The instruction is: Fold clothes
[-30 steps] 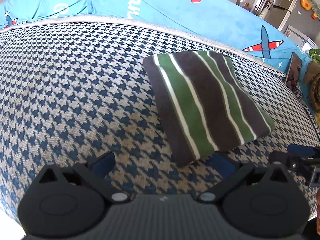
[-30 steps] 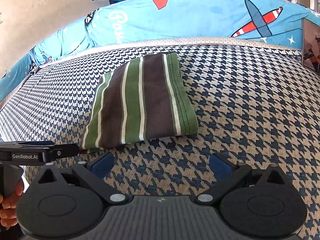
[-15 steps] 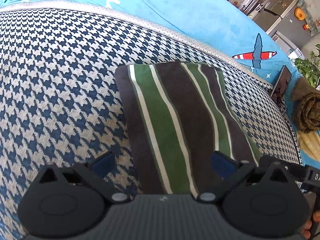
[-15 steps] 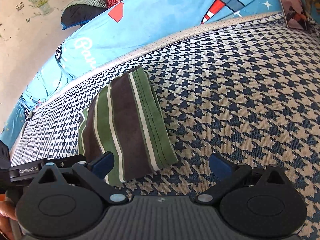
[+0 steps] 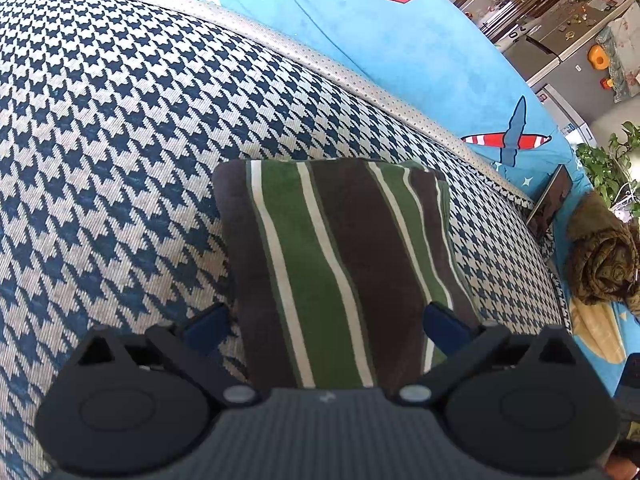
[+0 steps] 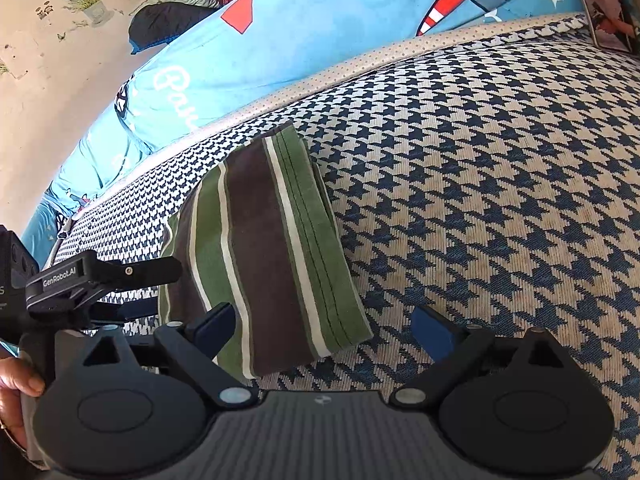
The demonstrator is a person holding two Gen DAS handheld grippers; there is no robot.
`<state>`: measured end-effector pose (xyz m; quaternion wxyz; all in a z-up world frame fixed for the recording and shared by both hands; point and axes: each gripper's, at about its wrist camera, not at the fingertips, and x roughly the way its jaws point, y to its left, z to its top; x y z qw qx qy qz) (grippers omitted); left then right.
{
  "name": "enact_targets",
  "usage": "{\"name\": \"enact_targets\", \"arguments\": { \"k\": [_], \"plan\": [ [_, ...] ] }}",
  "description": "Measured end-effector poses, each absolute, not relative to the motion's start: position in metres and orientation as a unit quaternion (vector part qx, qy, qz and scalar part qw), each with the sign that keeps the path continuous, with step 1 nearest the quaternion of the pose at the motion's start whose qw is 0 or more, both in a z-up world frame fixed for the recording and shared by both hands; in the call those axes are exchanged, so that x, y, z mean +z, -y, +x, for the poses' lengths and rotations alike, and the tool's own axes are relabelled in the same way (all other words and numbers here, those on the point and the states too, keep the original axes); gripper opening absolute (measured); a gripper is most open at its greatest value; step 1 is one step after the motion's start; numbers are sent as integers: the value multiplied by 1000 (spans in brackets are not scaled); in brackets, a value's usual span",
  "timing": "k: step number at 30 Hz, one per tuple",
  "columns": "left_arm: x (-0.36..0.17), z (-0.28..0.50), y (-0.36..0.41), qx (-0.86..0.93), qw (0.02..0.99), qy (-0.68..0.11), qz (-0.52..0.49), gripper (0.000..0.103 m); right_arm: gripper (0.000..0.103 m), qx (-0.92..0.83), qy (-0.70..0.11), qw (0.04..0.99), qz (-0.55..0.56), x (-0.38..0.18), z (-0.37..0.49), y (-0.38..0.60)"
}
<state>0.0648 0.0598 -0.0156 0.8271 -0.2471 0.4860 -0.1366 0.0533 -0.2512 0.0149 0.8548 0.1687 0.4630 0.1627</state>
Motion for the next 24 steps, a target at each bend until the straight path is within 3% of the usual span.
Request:
{"name": "enact_targets", "arguments": {
  "k": [9, 11, 16, 20, 24],
  "plan": [
    [-25, 80, -72, -162, 823, -477, -262, 103, 91, 187, -456, 855, 164, 9, 62, 232],
    [-27, 84, -71, -169, 823, -476, -260, 103, 81, 194, -454, 853, 167, 8, 63, 232],
    [-29, 91, -65, -184, 825, -473, -249, 103, 79, 211, -451, 850, 175, 4, 65, 230],
    [-29, 95, -60, -189, 826, -470, -248, 103, 64, 224, -447, 846, 182, -1, 70, 225],
    [-28, 98, -55, -194, 827, -467, -246, 103, 62, 224, -445, 846, 192, -5, 75, 222]
  ]
}}
